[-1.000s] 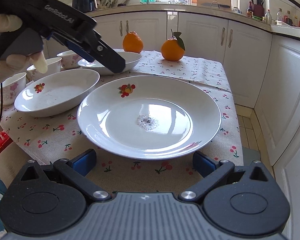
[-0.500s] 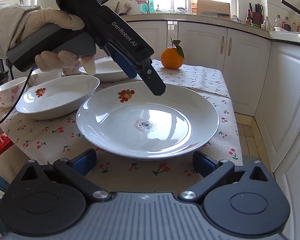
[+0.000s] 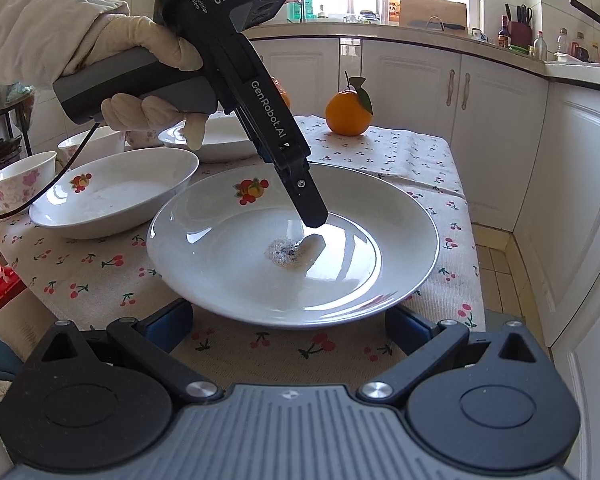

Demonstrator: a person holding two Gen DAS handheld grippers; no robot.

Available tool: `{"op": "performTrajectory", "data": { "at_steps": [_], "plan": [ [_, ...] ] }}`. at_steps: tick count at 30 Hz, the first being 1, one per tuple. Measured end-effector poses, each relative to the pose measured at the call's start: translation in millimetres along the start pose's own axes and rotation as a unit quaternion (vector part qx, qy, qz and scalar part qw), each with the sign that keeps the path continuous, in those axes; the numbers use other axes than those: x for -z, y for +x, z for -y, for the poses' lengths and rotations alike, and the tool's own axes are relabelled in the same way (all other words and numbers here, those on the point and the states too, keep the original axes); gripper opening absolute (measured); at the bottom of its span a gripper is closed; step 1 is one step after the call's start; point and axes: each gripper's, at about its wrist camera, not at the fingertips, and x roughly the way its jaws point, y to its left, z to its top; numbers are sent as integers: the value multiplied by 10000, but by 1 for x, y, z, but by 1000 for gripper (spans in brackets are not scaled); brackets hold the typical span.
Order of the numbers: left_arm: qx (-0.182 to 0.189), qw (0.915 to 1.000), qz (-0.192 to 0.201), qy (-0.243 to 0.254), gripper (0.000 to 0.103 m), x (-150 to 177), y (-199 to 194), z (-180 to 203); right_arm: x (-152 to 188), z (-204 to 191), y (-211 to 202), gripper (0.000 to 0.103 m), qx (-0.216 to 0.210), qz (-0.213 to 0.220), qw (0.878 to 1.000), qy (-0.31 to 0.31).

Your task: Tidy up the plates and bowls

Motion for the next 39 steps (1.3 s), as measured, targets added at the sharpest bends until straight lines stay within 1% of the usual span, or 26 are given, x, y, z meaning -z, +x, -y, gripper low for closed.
{"op": "performTrajectory", "data": {
  "at_steps": [4, 9, 14, 24, 29, 39],
  "plan": [
    [33, 9999, -78, 70, 64, -2, 0, -1, -1, 0, 1, 103, 48, -15, 10000, 12],
    [23, 9998, -172, 128, 58, -4, 0, -2, -4, 0, 2, 103, 22, -84, 10000, 31],
    [38, 9996, -226, 177, 57, -5, 1, -3, -7, 0, 3, 103, 26, -163, 9999, 39],
    [137, 9997, -131, 174, 56, -4, -2, -3, -10, -3, 1, 103, 84, -317, 9994, -132],
    [171, 9998, -58, 99, 56, -5, -7, -7, -15, 1, 2, 103, 29, -378, 9990, -240],
    [179, 9997, 182, -26, 56, -23, -15, -19, -36, 17, 14, 103, -7, -460, 9979, -464]
  ]
}}
